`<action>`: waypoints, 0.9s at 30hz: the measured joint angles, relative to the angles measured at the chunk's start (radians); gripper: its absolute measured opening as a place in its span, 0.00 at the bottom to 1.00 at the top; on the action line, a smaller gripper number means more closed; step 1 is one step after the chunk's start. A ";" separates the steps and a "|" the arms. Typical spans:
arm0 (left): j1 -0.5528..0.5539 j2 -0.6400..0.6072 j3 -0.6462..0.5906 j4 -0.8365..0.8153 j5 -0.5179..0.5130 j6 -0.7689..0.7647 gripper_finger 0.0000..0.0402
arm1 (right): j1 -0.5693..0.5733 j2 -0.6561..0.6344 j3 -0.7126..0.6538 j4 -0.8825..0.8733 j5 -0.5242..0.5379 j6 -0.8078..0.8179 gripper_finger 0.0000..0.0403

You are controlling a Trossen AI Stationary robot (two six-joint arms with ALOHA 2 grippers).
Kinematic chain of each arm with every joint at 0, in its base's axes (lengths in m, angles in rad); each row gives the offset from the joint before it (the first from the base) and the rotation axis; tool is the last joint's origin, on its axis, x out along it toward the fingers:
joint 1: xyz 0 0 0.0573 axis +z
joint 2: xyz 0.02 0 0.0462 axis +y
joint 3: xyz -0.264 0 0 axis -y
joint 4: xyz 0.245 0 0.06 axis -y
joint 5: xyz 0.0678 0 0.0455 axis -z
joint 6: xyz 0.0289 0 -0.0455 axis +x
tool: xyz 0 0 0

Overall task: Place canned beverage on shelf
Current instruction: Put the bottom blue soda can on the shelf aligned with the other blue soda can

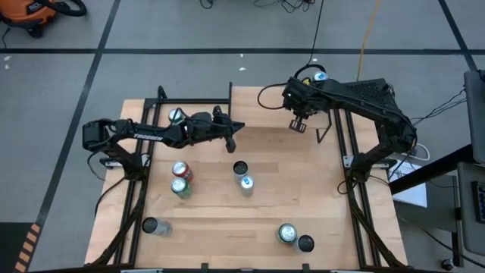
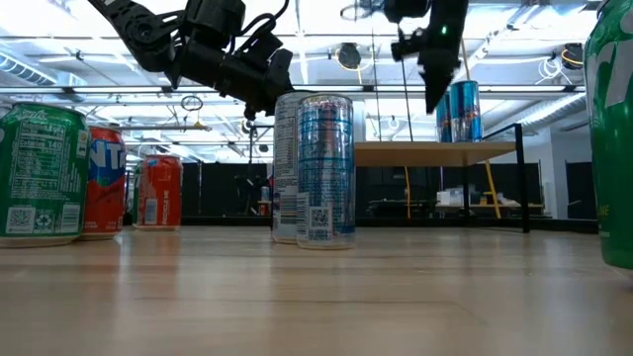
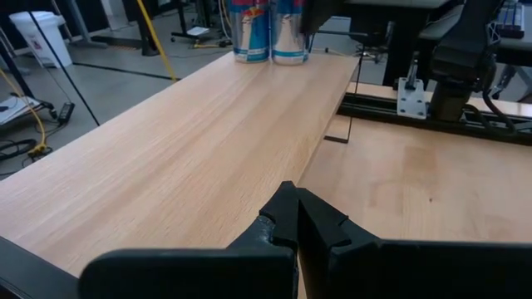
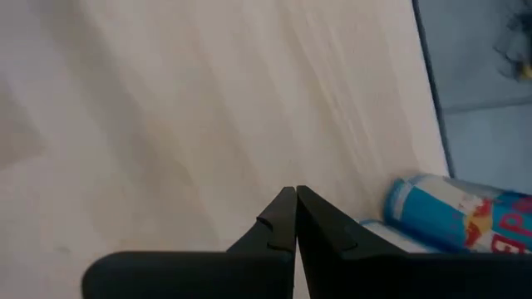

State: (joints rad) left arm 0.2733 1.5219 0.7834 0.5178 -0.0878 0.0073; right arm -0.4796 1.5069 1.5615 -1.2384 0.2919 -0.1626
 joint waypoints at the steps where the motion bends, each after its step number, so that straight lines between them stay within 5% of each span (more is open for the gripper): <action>1: 0.000 0.000 0.000 0.001 -0.004 0.001 0.00 | 0.010 -0.017 0.005 0.007 -0.018 0.007 0.00; 8: -0.001 0.000 0.000 0.000 -0.009 0.007 0.00 | 0.036 -0.218 0.016 0.035 -0.005 0.104 0.00; 16: -0.005 0.000 0.000 0.025 -0.021 0.001 0.00 | 0.008 -0.373 0.016 -0.055 0.337 0.274 0.00; 27: -0.038 0.001 0.001 0.065 -0.022 0.008 0.00 | -0.102 -0.392 -0.170 -0.029 0.363 0.374 0.00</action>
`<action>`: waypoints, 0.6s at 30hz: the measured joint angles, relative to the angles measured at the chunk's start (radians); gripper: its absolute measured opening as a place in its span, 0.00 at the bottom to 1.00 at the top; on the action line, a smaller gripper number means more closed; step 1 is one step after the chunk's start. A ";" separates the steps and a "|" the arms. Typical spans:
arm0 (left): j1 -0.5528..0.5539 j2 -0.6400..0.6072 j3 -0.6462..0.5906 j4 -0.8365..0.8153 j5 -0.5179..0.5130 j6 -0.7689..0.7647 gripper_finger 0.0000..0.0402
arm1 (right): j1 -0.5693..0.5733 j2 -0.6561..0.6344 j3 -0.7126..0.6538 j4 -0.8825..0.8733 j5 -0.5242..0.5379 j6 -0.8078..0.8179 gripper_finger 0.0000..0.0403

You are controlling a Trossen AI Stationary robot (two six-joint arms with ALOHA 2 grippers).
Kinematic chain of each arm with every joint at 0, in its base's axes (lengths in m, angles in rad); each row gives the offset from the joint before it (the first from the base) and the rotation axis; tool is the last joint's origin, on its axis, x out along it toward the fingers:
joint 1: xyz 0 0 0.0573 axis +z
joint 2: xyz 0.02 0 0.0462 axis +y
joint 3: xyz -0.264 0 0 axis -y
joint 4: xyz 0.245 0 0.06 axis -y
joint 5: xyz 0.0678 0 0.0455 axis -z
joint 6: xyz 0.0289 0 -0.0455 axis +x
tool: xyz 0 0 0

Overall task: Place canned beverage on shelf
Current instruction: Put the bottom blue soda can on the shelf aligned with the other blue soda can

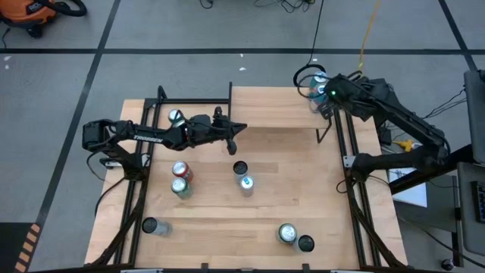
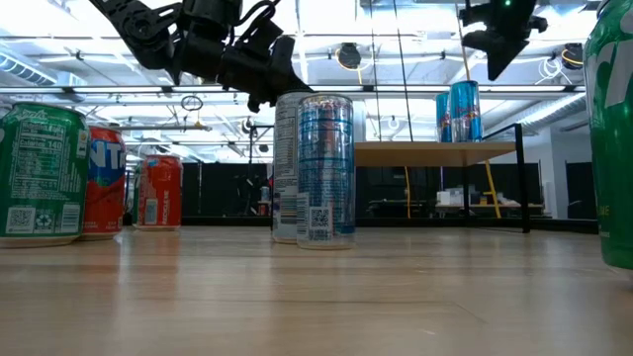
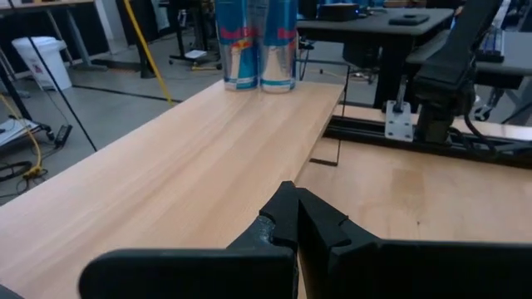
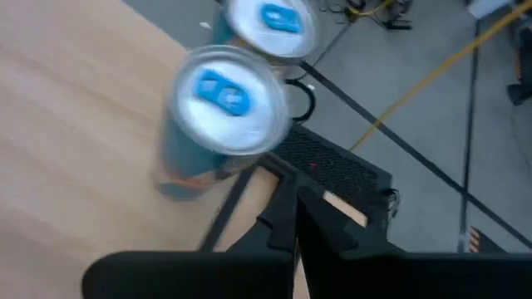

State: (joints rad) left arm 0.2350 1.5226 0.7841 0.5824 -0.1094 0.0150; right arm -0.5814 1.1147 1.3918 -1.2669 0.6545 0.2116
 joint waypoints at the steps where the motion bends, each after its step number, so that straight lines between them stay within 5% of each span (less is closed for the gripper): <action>1: 0.000 0.000 0.000 -0.004 0.000 0.002 0.00 | -0.007 -0.007 -0.002 0.007 0.000 -0.003 0.00; 18: -0.007 0.000 0.000 -0.016 0.000 0.018 0.00 | -0.141 -0.026 -0.079 0.217 -0.079 -0.105 0.00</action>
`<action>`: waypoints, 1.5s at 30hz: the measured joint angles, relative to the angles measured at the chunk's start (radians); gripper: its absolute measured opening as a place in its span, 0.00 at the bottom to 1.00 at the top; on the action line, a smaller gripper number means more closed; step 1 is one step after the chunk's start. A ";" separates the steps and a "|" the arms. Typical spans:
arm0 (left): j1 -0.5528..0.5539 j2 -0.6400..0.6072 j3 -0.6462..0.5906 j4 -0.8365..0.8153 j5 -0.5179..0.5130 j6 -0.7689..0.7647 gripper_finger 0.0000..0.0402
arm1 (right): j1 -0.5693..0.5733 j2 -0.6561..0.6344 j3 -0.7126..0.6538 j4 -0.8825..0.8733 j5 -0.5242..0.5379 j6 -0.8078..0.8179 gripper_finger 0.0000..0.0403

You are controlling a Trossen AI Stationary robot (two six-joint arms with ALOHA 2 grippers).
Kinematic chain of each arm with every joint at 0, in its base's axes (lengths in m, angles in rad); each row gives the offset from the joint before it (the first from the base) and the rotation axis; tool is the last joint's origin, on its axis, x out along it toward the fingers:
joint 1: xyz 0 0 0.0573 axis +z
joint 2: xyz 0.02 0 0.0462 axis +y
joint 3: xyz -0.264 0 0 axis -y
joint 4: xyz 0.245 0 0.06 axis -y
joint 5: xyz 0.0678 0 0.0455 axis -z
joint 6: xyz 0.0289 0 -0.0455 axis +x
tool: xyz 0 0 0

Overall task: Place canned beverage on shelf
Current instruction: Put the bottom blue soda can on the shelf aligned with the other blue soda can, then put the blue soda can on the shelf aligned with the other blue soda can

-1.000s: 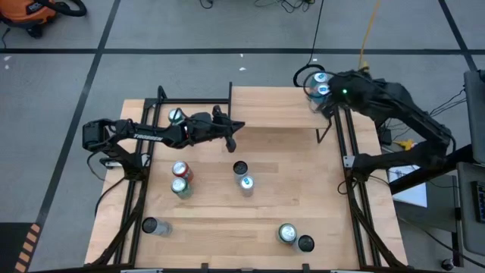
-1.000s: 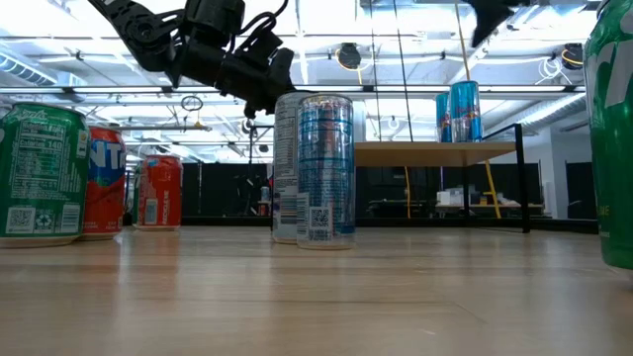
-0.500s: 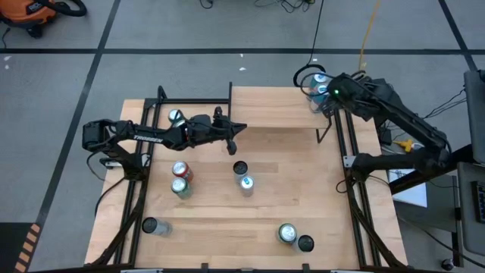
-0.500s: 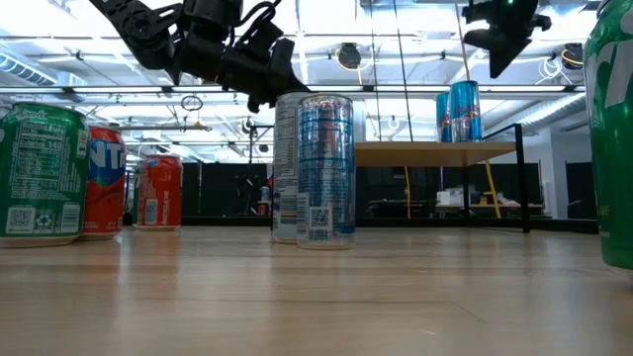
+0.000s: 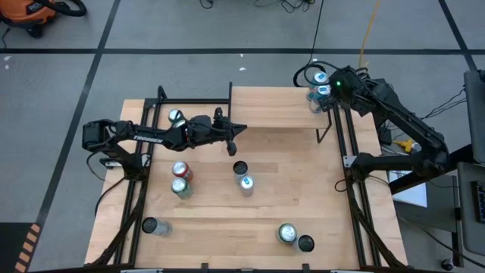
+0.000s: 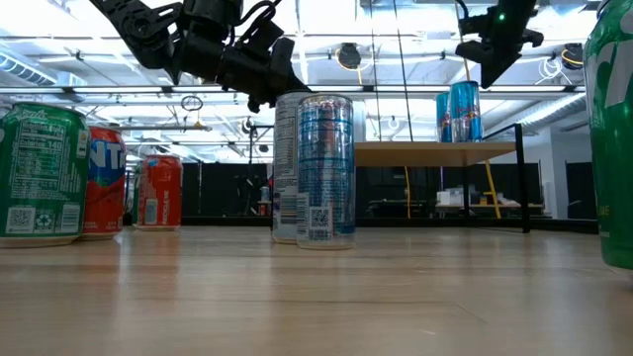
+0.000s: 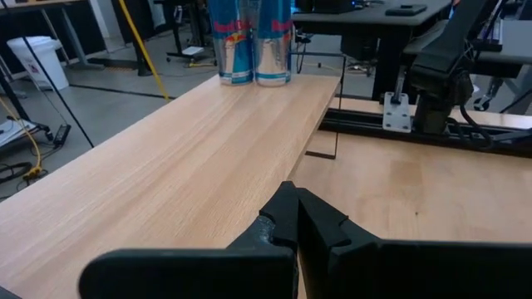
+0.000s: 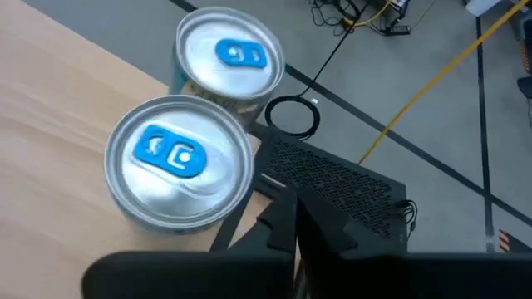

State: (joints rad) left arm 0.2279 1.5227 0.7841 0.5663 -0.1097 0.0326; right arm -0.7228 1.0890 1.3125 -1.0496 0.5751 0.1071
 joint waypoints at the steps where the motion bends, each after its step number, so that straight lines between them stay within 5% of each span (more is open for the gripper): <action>1: 0.000 0.000 0.000 -0.001 0.000 0.000 0.00 | -0.003 0.000 0.000 0.005 -0.001 -0.005 0.00; 19: 0.000 0.000 0.000 0.002 0.000 0.000 0.00 | -0.023 0.006 0.000 0.061 -0.132 -0.072 0.00; 28: 0.000 -0.032 0.000 -0.041 -0.032 0.012 0.00 | -0.023 -0.046 0.001 -0.014 -0.037 -0.038 0.00; 37: -0.042 -0.280 0.000 -0.383 -0.151 0.033 0.00 | 0.028 -0.196 0.001 -0.045 -0.421 0.051 0.08; 45: -0.274 -0.430 0.000 -0.656 -0.421 -0.029 0.00 | 0.177 -0.305 -0.153 0.178 -0.653 0.116 0.15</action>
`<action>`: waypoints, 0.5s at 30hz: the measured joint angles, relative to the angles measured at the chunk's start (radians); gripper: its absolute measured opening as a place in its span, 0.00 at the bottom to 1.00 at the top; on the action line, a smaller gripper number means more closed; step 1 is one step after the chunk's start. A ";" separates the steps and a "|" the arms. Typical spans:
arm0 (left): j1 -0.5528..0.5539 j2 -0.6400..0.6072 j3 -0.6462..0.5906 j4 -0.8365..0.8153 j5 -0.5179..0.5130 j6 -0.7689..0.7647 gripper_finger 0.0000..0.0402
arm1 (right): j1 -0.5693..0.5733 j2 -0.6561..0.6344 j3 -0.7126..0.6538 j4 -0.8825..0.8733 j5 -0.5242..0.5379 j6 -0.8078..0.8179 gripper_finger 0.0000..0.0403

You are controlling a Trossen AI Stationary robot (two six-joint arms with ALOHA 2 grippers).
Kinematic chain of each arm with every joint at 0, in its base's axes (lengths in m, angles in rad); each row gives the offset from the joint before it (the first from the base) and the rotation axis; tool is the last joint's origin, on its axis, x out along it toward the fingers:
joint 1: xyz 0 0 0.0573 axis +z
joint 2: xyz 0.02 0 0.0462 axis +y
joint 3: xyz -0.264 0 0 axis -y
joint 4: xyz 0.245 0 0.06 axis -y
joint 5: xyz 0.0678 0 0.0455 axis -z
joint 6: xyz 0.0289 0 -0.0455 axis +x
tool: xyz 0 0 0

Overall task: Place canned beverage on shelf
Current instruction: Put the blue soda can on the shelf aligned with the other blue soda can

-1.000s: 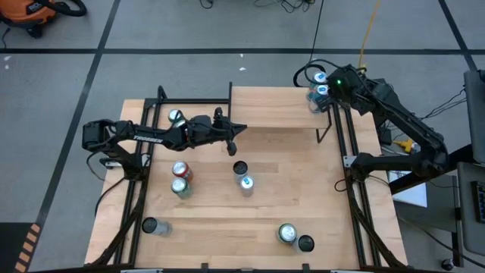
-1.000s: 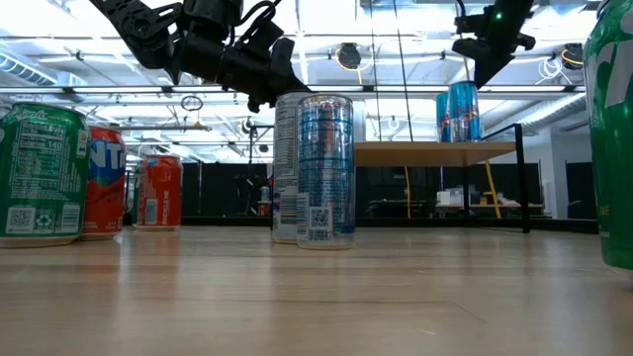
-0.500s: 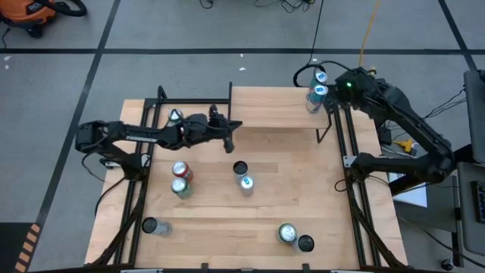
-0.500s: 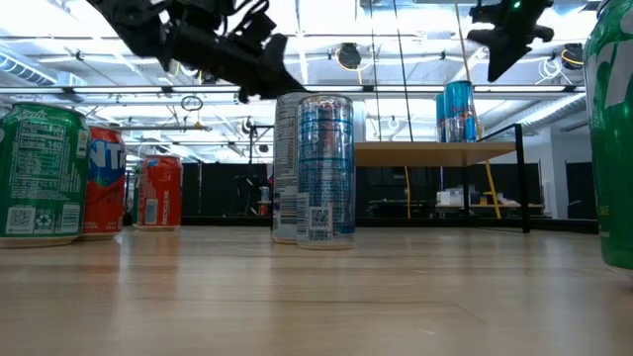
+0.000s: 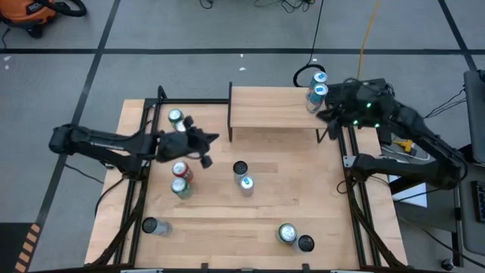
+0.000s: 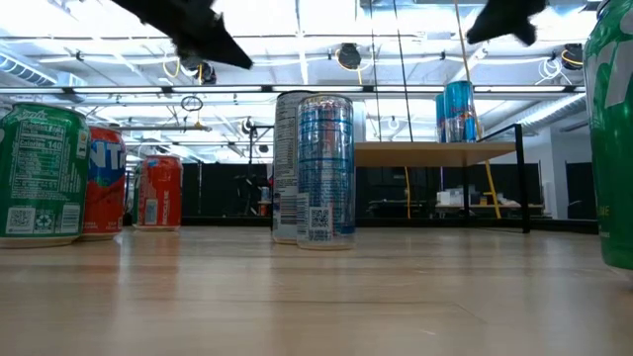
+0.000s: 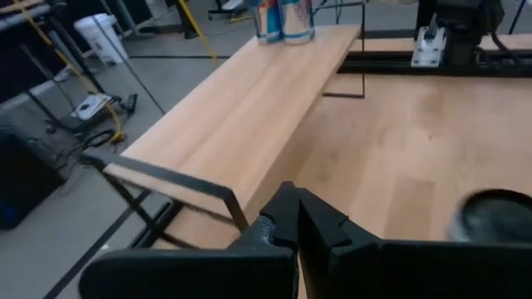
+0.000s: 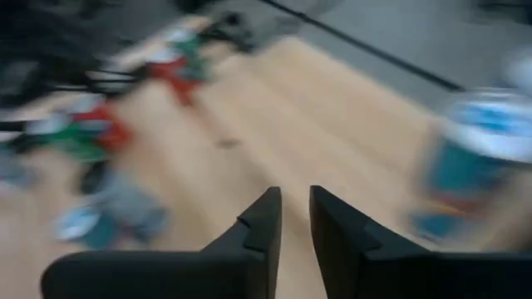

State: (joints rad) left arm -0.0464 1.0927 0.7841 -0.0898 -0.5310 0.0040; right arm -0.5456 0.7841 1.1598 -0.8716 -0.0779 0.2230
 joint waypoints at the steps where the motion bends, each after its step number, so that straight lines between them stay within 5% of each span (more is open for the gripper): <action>1: -0.033 -0.015 0.000 -0.035 -0.035 -0.028 0.00 | 0.024 -0.009 -0.042 0.054 -0.035 0.009 0.15; 8: -0.241 -0.083 0.000 -0.276 -0.246 -0.309 0.00 | 0.214 -0.002 -0.326 0.436 -0.110 0.062 0.15; 15: -0.407 -0.114 0.000 -0.431 -0.297 -0.585 0.00 | 0.379 0.000 -0.463 0.717 -0.103 0.048 0.15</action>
State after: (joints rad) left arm -0.4532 0.9787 0.7841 -0.5209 -0.8280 -0.5810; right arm -0.1661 0.7845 0.6972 -0.1545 -0.1806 0.2708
